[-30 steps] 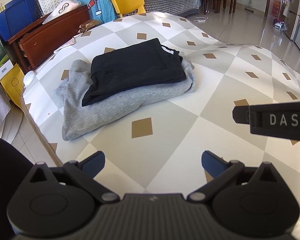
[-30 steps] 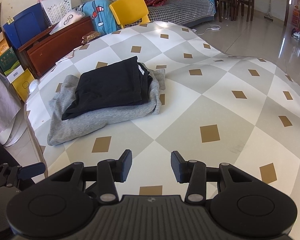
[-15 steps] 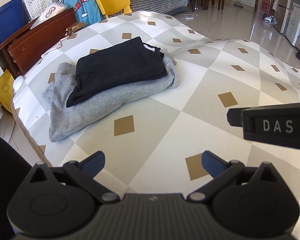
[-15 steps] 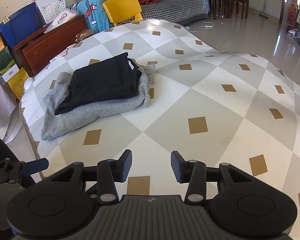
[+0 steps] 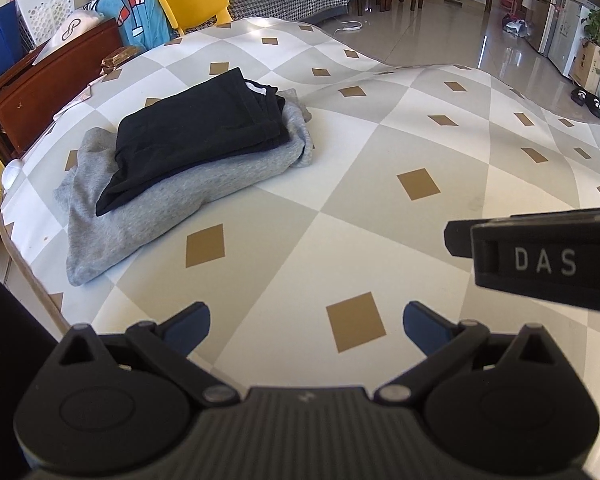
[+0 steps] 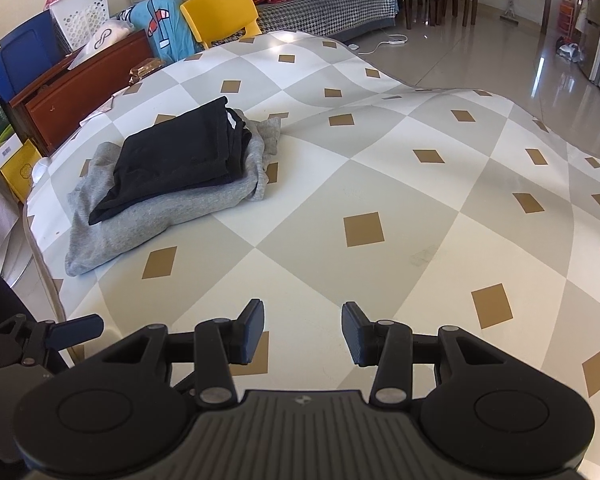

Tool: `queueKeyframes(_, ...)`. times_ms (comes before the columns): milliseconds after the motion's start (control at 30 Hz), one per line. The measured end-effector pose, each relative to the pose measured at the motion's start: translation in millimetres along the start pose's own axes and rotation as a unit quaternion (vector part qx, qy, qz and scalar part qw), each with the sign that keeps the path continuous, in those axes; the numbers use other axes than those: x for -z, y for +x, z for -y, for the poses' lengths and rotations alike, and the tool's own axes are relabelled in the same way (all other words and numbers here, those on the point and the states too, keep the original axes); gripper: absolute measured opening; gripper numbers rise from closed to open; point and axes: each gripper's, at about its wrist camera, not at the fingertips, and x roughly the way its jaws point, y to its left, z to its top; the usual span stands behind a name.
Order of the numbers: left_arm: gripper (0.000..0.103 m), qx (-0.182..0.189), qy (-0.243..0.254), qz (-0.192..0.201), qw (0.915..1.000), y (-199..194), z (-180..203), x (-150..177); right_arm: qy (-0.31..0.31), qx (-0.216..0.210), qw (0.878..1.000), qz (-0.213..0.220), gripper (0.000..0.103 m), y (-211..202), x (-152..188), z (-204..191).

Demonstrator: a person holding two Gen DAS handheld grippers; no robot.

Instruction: Fold clothes

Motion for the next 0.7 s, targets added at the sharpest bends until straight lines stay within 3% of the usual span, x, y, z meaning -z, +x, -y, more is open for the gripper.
queueKeyframes(467,0.103,-0.020,-0.029,-0.009,0.9993,8.5,-16.5,-6.8,-0.049,-0.023,0.998,-0.009,0.042,6.4,-6.4,-10.3)
queueKeyframes(700,0.103,-0.012,-0.027,-0.018,0.9994,14.9,-5.3,-9.0,-0.077,-0.006,0.997,-0.001,0.042,6.0,-3.9,3.5)
